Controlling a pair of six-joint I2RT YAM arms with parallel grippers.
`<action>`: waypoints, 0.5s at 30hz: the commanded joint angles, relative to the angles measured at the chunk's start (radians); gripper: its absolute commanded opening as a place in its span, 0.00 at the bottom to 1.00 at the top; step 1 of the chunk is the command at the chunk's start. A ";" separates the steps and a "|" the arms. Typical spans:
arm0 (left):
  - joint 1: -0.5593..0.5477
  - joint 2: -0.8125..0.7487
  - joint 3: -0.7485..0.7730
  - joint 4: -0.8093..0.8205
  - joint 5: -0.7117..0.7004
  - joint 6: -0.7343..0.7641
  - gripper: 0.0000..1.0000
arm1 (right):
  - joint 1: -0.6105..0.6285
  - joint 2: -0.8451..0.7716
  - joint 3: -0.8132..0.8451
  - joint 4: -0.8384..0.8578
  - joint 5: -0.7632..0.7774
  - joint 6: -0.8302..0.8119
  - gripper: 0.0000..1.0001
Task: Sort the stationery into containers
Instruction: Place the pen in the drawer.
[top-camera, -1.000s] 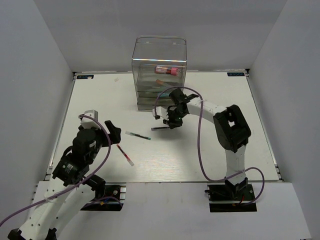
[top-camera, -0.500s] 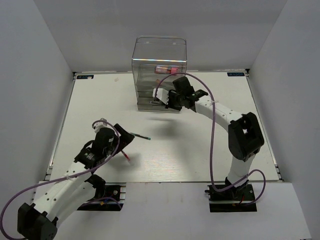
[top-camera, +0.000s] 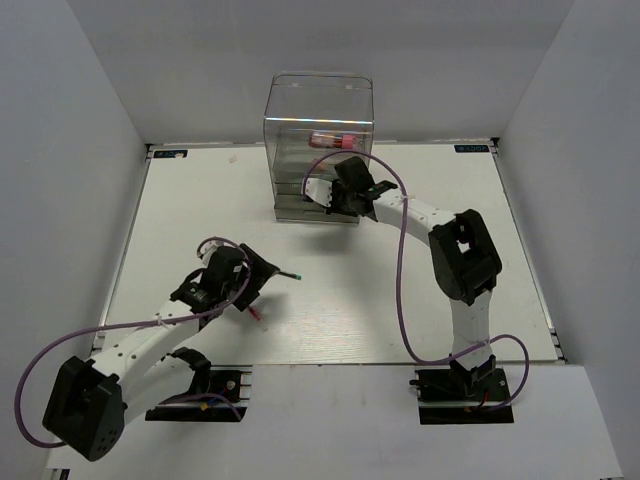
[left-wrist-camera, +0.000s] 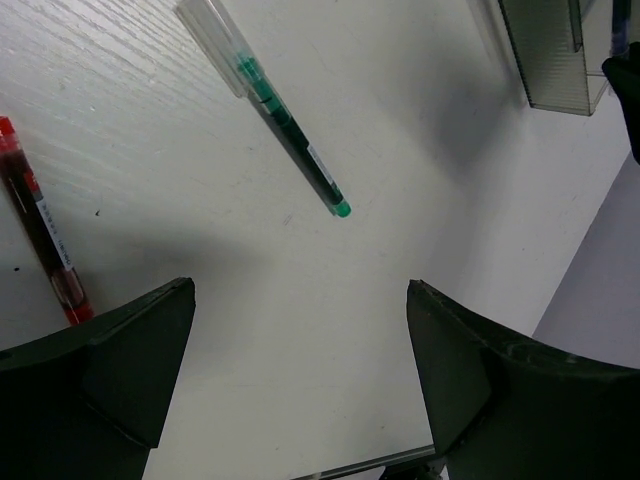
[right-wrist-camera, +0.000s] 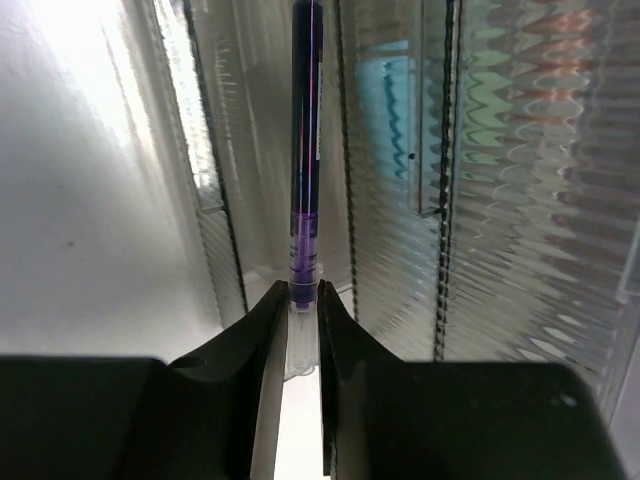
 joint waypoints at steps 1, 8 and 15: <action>-0.004 0.052 0.014 0.054 0.031 -0.044 0.96 | 0.003 0.018 0.042 0.054 0.044 -0.048 0.11; -0.004 0.182 0.058 0.100 0.051 -0.111 0.94 | -0.003 -0.034 -0.024 0.071 0.004 -0.024 0.42; -0.014 0.360 0.216 0.008 0.002 -0.173 0.89 | -0.007 -0.259 -0.190 0.127 -0.160 0.119 0.42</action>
